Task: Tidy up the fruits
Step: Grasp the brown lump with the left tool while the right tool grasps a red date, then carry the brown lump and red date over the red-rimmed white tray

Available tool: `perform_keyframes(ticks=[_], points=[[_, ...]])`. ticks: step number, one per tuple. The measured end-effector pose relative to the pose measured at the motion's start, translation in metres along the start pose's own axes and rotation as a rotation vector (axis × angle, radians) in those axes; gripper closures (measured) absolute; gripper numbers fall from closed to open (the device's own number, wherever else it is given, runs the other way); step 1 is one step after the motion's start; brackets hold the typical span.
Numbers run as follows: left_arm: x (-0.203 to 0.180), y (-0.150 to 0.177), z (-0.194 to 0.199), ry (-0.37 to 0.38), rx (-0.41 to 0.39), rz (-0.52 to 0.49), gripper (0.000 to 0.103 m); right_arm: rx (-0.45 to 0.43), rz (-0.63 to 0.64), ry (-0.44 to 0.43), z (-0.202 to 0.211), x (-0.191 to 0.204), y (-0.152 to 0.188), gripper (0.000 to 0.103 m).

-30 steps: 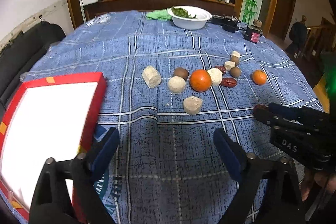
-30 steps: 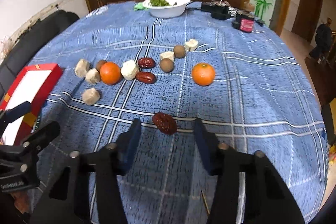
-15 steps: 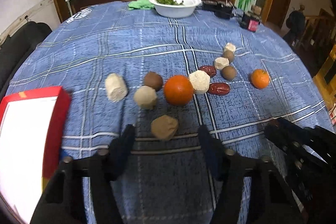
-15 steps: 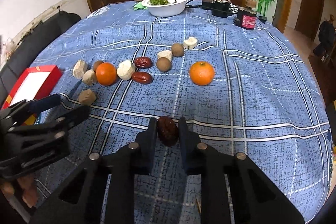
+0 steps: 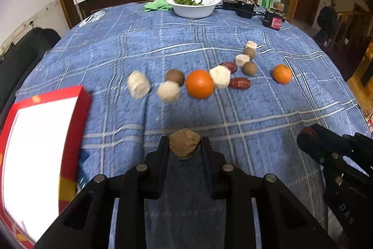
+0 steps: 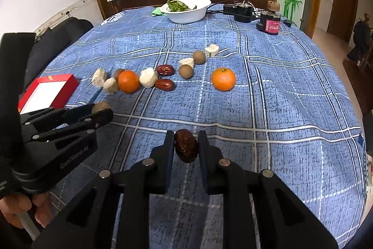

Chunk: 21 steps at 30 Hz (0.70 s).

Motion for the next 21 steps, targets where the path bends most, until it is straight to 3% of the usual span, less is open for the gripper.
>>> perform_keyframes(ticks=[5, 10, 15, 21], points=[[0.022, 0.019, 0.018, 0.015, 0.002, 0.048, 0.077, -0.004, 0.008, -0.007, 0.012, 0.015, 0.008, 0.081], [0.056, 0.031, 0.060, 0.037, -0.070, 0.113, 0.077, -0.022, 0.042, -0.044, 0.024, 0.044, 0.010, 0.081], [0.108, 0.043, 0.101, -0.018, -0.162, 0.200, 0.077, -0.057, 0.105, -0.101, 0.038, 0.086, 0.007, 0.081], [0.165, 0.062, 0.114, -0.094, -0.177, 0.296, 0.077, -0.112, 0.190, -0.204, 0.052, 0.148, 0.004, 0.081]])
Point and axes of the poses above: each gripper's, at about its wrist camera, not at the fingertips, and z roughly against the way its jaws point, x to its left, y to its underside, the point moved 1 cm from there along -z, roughly the way its jaws point, and after that the axes turned 3 degrees about y, right-handed, at the moved point
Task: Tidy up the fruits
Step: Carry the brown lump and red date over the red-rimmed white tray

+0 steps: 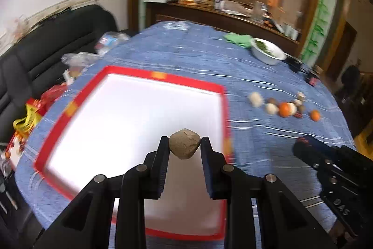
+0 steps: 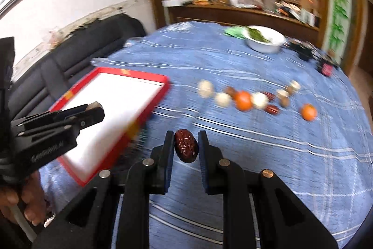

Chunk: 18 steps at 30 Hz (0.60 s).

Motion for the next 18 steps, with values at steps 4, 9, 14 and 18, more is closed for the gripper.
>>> perform_keyframes(ticks=[4, 9, 14, 18], points=[[0.031, 0.003, -0.002, -0.020, 0.005, 0.060, 0.077, -0.012, 0.041, -0.055, -0.007, 0.031, -0.005, 0.081], [0.051, 0.004, -0.006, -0.048, 0.009, 0.095, 0.077, -0.016, 0.078, -0.111, -0.015, 0.062, -0.011, 0.081], [0.063, 0.006, -0.013, -0.077, 0.028, 0.110, 0.077, 0.003, 0.098, -0.154, -0.029, 0.087, -0.014, 0.081], [0.069, 0.009, -0.018, -0.098, 0.044, 0.119, 0.077, 0.031, 0.107, -0.183, -0.045, 0.103, -0.012, 0.081]])
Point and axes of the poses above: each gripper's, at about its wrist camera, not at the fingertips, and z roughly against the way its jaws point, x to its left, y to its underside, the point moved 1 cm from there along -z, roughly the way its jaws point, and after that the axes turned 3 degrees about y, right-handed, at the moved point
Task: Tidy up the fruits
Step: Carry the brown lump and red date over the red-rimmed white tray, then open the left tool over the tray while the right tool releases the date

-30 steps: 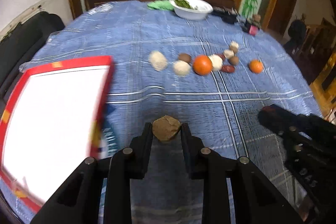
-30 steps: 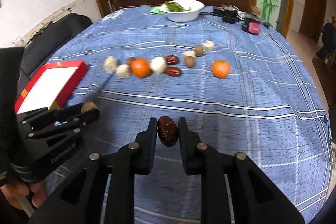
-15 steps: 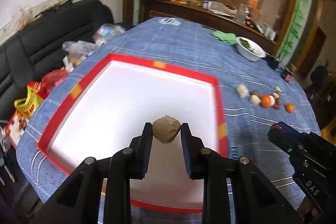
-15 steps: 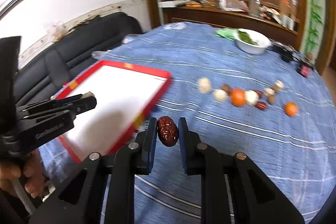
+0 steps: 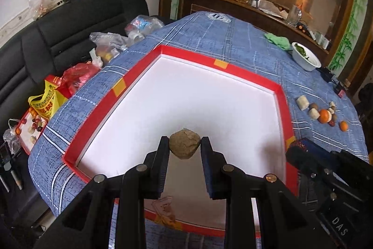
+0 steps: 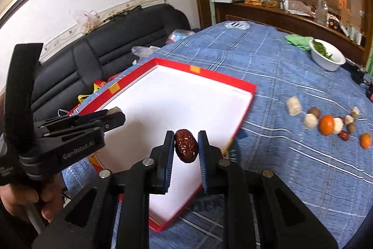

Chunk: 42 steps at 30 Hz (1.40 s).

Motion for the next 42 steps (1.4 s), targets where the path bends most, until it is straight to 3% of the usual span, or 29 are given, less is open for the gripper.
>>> perform_keyframes(ticks=[15, 18, 20, 21, 23, 25, 28, 31, 35, 39, 42], points=[[0.016, 0.001, -0.007, -0.050, 0.029, 0.024, 0.076, 0.069, 0.009, -0.019, -0.029, 0.014, 0.006, 0.080], [0.022, 0.001, -0.008, -0.067, 0.038, 0.052, 0.051, 0.098, 0.004, -0.004, -0.036, 0.012, 0.006, 0.080], [0.026, 0.002, -0.006, -0.095, 0.031, 0.068, 0.025, 0.121, -0.001, 0.006, -0.041, 0.012, 0.009, 0.074], [0.026, 0.002, -0.005, -0.102, 0.025, 0.074, 0.024, 0.132, -0.005, 0.015, -0.042, 0.011, 0.010, 0.069], [0.028, 0.001, -0.003, -0.107, 0.023, 0.092, 0.024, 0.139, -0.013, 0.006, -0.041, 0.009, 0.010, 0.047], [0.027, 0.000, -0.001, -0.102, 0.017, 0.113, 0.024, 0.122, -0.015, 0.007, -0.036, 0.007, 0.011, 0.040], [0.016, -0.004, 0.001, -0.082, 0.003, 0.108, 0.024, 0.089, -0.032, 0.011, -0.024, -0.001, 0.010, 0.040], [-0.012, -0.013, 0.001, -0.031, -0.014, 0.056, 0.024, 0.032, -0.101, 0.007, -0.003, -0.026, 0.010, 0.040], [-0.072, -0.030, -0.008, 0.056, -0.013, -0.098, 0.024, -0.021, -0.229, 0.099, 0.018, -0.084, 0.018, 0.040], [-0.130, -0.049, -0.033, 0.118, 0.018, -0.263, 0.024, 0.019, -0.338, 0.162, 0.013, -0.139, 0.023, 0.041], [-0.148, -0.056, -0.053, 0.101, 0.061, -0.323, 0.024, 0.065, -0.376, 0.176, -0.005, -0.167, 0.019, 0.051]])
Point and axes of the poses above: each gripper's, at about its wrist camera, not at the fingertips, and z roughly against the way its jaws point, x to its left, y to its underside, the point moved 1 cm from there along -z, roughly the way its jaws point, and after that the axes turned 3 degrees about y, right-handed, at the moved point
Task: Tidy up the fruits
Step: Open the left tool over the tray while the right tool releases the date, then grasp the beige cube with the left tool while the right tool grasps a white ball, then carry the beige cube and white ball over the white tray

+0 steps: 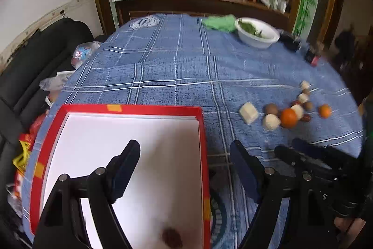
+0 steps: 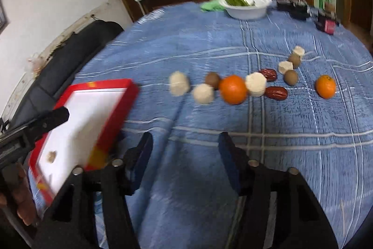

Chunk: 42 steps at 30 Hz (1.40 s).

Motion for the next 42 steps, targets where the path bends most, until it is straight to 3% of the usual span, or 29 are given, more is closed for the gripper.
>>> perform_keyframes(ticks=[6, 10, 14, 25, 27, 28, 29, 30, 35, 42], points=[[0.000, -0.011, -0.026, 0.033, 0.040, 0.033, 0.024, 0.037, 0.038, 0.026, -0.034, 0.000, -0.025, 0.059], [-0.009, -0.016, -0.030, 0.043, 0.028, 0.008, 0.024, 0.035, 0.066, 0.072, -0.049, 0.001, -0.036, 0.073], [-0.025, -0.021, -0.039, 0.052, 0.025, -0.007, 0.024, 0.039, 0.088, 0.087, -0.056, 0.002, -0.043, 0.074], [-0.086, -0.031, -0.089, -0.002, 0.082, -0.069, 0.024, -0.016, 0.052, 0.080, -0.003, -0.034, -0.020, 0.074], [-0.094, -0.031, -0.094, -0.015, 0.096, -0.084, 0.034, -0.029, 0.042, 0.075, 0.006, -0.041, -0.019, 0.074], [-0.096, -0.031, -0.097, -0.029, 0.108, -0.084, 0.056, -0.037, 0.035, 0.074, 0.011, -0.045, -0.018, 0.074], [-0.095, -0.030, -0.097, -0.017, 0.106, -0.069, 0.070, -0.044, 0.030, 0.071, 0.016, -0.048, -0.017, 0.074], [-0.096, -0.029, -0.097, -0.018, 0.113, -0.060, 0.074, -0.050, 0.026, 0.067, 0.020, -0.050, -0.017, 0.074], [-0.099, -0.022, -0.084, -0.031, 0.112, -0.073, 0.074, -0.069, 0.021, 0.058, 0.031, -0.054, -0.015, 0.074], [-0.095, -0.005, -0.037, -0.008, 0.053, -0.048, 0.074, -0.080, 0.021, 0.047, 0.041, -0.049, -0.006, 0.074]])
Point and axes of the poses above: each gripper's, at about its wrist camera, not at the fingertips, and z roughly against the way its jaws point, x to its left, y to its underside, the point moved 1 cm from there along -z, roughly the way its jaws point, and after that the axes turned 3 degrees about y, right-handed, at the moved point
